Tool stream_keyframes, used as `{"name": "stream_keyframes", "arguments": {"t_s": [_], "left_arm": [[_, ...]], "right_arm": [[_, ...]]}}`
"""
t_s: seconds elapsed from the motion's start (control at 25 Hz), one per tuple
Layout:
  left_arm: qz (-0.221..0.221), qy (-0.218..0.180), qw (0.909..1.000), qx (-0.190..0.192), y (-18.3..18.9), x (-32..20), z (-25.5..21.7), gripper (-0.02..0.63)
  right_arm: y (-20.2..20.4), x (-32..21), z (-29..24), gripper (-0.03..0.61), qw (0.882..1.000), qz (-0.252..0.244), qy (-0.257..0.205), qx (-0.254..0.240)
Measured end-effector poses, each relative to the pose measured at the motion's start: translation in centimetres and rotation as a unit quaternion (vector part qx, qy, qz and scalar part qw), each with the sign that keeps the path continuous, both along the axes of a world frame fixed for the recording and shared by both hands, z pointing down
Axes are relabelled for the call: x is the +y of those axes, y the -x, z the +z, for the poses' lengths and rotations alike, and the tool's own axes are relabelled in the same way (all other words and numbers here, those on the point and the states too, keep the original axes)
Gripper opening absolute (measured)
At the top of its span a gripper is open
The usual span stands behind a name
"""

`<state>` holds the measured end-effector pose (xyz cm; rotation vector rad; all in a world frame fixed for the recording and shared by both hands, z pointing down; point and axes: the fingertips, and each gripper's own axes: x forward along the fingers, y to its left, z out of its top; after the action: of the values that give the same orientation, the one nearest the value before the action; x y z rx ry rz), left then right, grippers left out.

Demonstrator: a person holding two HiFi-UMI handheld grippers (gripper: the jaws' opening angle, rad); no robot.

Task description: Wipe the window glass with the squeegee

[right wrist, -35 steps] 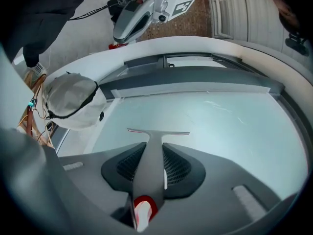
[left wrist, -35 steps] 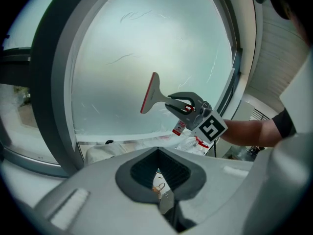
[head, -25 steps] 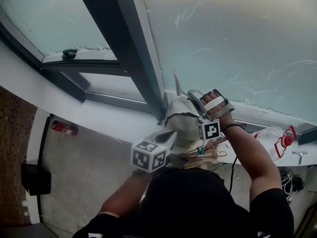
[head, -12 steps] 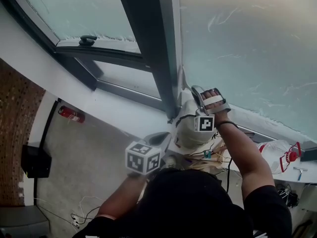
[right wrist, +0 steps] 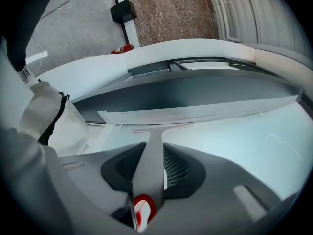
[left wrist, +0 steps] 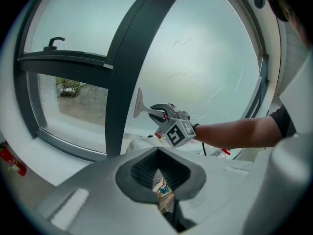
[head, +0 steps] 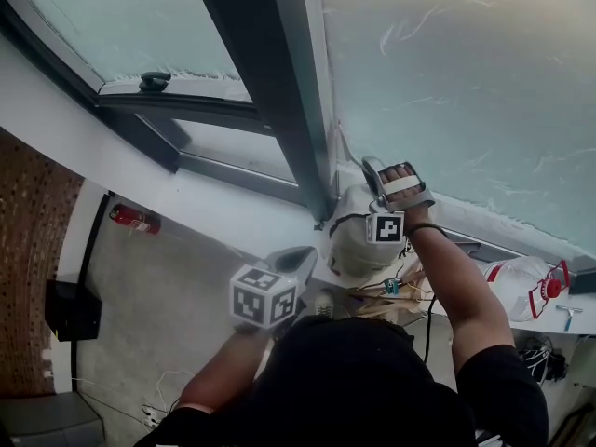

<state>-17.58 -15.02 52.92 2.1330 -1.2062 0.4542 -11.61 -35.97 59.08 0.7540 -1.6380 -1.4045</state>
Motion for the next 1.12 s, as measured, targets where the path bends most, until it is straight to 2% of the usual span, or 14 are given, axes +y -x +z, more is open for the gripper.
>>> {"name": "stream_keyframes", "arguments": {"t_s": [0.32,1.12], "left_arm": [[0.025,-0.002,0.9997,0.003,-2.3,-0.5,-0.2,0.0],[0.084,-0.004,0.9964,0.009,-9.3,-1.0,-0.4,0.0]], "right_arm": [[-2.2,0.5,-0.5,0.122,1.0,0.013,0.005,-0.01],[-12.6,2.6,-1.4,0.121,0.997,0.067,-0.003,-0.023]]}}
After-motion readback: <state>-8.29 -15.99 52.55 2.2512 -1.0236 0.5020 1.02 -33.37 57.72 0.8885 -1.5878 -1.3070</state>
